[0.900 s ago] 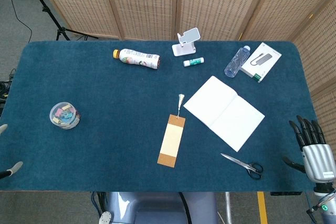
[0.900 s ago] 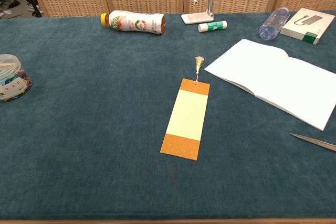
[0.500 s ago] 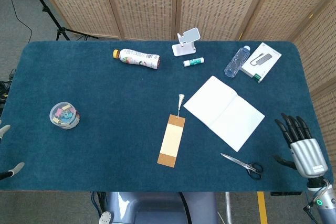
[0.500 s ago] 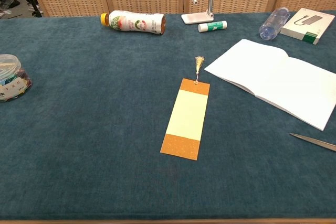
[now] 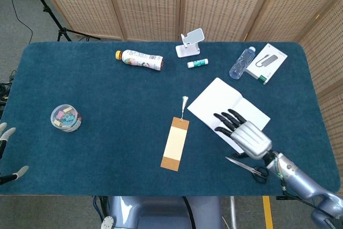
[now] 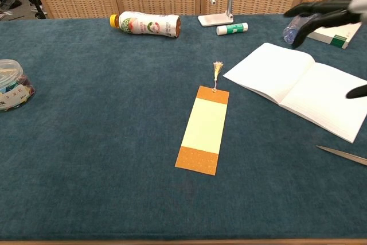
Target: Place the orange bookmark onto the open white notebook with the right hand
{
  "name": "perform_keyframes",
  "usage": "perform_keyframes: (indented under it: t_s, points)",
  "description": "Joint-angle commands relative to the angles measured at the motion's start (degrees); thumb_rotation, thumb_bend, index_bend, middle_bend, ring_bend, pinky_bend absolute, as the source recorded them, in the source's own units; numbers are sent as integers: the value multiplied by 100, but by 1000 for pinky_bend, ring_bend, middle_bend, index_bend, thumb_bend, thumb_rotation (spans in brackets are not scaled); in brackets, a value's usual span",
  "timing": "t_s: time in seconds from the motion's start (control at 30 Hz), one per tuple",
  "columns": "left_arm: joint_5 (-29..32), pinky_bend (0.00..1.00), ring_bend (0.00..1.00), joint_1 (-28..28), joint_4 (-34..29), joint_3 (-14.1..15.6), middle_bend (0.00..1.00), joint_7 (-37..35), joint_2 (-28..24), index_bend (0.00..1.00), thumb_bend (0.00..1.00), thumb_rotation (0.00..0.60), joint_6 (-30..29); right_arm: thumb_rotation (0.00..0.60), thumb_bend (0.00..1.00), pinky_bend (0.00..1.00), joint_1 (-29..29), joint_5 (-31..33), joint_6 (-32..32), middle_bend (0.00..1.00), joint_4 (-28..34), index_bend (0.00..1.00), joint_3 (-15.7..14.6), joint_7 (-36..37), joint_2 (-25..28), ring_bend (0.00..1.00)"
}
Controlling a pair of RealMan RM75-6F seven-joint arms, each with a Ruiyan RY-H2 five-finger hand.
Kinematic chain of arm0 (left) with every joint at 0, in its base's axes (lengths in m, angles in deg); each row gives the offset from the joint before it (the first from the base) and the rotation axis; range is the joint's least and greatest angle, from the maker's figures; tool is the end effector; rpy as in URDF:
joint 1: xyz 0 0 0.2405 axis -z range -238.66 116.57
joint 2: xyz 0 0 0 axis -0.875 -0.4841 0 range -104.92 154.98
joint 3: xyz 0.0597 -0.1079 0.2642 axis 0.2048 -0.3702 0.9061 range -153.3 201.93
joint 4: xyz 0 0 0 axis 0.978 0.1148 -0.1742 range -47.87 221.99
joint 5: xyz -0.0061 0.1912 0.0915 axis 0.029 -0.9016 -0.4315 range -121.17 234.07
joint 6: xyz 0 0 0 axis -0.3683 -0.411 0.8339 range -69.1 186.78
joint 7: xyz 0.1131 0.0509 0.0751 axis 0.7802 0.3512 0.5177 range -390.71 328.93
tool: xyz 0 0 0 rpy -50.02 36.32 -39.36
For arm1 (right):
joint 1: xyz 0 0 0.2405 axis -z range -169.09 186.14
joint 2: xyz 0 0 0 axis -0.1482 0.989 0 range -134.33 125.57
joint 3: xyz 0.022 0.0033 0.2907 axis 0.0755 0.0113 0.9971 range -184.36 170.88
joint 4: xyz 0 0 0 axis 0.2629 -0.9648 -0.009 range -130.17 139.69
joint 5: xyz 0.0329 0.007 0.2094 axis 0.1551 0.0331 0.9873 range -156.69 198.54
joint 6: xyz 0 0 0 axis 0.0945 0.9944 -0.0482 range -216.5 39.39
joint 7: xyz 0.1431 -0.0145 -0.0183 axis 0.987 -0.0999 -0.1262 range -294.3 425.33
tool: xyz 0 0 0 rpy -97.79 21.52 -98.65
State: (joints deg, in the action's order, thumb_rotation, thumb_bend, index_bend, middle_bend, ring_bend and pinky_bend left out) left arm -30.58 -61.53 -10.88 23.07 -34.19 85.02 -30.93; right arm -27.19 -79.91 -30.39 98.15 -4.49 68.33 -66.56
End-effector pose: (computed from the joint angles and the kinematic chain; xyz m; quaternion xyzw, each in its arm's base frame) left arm -0.3391 0.1465 0.1948 -0.5548 -0.4182 -0.4053 0.5941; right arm -0.2101 -0.3138 0.1086 0.8370 -0.2409 0.3648 0.3293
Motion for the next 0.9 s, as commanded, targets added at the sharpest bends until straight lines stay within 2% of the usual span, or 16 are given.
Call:
perform_keyframes:
  t_s: [0.03,0.17,0.33,0.63,0.9]
  points:
    - [25,0,0,3,-26,-4,0,1,-23,0,0,600,16,600,104,0,-1194,854,-1768,0,231,251,580,-1339,-711,0]
    - [76,0,0,5,-47,-8,0,-71,-78,0,0,600,60,600,105,0,-1523,1302,-2230,0,12,251,644,-2071,-1211,0]
    - [60,0,0,2,-27,6,0,-191,-120,0,0,600,73,600,105,0,-1746,1422,-2266,0,-291,264,628,-2598,-1717,0]
    - [-9,0,0,24,-10,51,0,-218,-126,0,0,600,133,600,105,0,-1992,1123,-2014,0,-819,301,517,-2507,-2321,0]
    - [-13,0,0,43,-12,67,0,-185,-114,0,0,600,178,600,91,0,-2150,795,-1960,0,-1434,314,203,-2315,-2592,0]
